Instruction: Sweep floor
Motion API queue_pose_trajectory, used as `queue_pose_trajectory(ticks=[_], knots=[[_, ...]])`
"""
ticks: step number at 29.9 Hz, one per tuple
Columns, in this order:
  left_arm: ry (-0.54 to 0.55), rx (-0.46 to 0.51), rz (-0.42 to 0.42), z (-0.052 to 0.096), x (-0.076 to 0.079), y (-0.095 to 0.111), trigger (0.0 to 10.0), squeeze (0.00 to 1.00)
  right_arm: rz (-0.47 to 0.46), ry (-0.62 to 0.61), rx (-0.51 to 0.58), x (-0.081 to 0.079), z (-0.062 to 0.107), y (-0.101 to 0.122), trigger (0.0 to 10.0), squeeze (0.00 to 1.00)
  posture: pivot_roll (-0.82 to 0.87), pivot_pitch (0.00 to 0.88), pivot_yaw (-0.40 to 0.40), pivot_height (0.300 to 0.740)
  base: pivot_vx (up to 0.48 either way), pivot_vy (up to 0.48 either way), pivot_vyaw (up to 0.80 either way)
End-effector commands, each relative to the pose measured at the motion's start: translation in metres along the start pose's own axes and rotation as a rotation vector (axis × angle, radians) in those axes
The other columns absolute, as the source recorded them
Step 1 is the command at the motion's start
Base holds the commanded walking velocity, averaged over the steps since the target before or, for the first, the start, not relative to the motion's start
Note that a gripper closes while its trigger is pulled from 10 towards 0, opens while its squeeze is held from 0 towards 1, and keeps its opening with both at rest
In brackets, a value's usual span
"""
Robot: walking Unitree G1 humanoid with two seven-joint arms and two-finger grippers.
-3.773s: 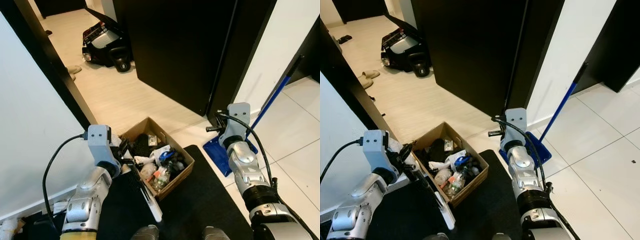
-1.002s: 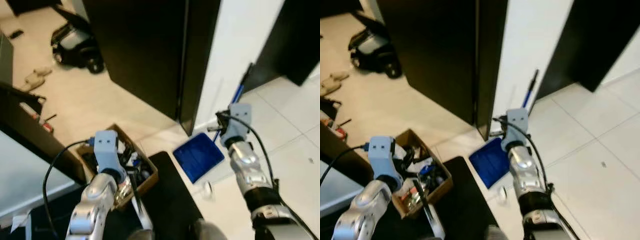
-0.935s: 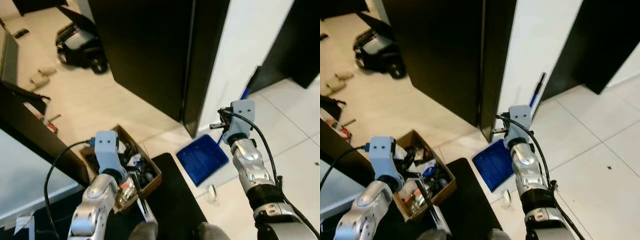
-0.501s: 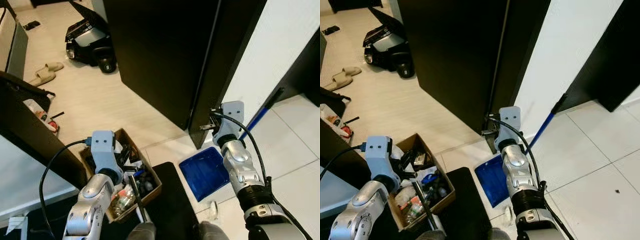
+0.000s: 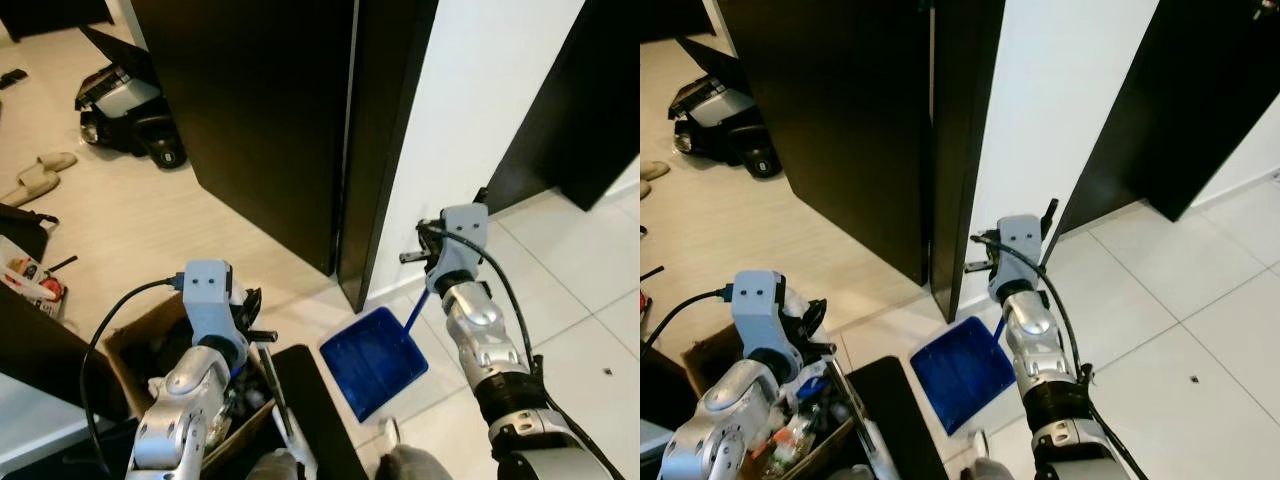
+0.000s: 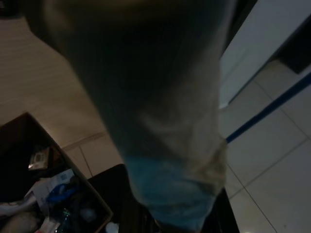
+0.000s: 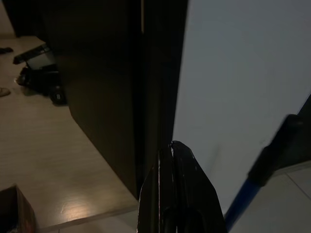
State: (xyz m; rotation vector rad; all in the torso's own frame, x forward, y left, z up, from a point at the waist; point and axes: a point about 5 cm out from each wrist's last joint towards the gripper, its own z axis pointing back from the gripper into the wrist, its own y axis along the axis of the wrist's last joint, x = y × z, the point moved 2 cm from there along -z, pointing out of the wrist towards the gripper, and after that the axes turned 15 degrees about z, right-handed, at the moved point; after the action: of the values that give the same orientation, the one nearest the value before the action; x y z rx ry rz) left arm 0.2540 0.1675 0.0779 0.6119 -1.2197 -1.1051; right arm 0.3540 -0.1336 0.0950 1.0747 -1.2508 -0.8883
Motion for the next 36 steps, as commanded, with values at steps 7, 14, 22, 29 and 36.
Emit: queue_pose_trajectory(ticks=[7,14,22,29,36], knots=[[-0.004,0.024,-0.018,0.001,0.003,0.005,10.0,0.0,0.002,-0.007,-0.018,0.004,0.002,-0.005,10.0,0.0,0.02,0.05,0.026,0.74,0.305,-0.308,0.0],[0.008,0.023,-0.016,0.001,0.001,0.005,10.0,0.0,0.001,-0.003,-0.018,0.003,0.002,-0.005,10.0,0.0,0.02,0.051,0.025,0.74,0.071,0.0,0.0],[0.034,0.041,-0.012,0.0,-0.003,0.008,10.0,0.0,-0.003,0.023,-0.021,-0.007,-0.006,-0.001,10.0,0.0,0.03,0.059,0.024,0.74,0.0,0.0,0.0],[0.051,0.056,-0.017,-0.001,-0.007,0.013,10.0,0.0,0.003,0.041,-0.07,-0.007,-0.013,-0.007,10.0,0.0,0.05,0.075,0.022,0.74,0.0,0.0,0.0],[0.06,0.071,-0.025,0.001,-0.008,0.021,10.0,0.0,-0.001,0.038,-0.113,-0.004,-0.018,-0.01,10.0,1.0,0.07,0.128,0.027,0.74,0.0,0.0,0.0]])
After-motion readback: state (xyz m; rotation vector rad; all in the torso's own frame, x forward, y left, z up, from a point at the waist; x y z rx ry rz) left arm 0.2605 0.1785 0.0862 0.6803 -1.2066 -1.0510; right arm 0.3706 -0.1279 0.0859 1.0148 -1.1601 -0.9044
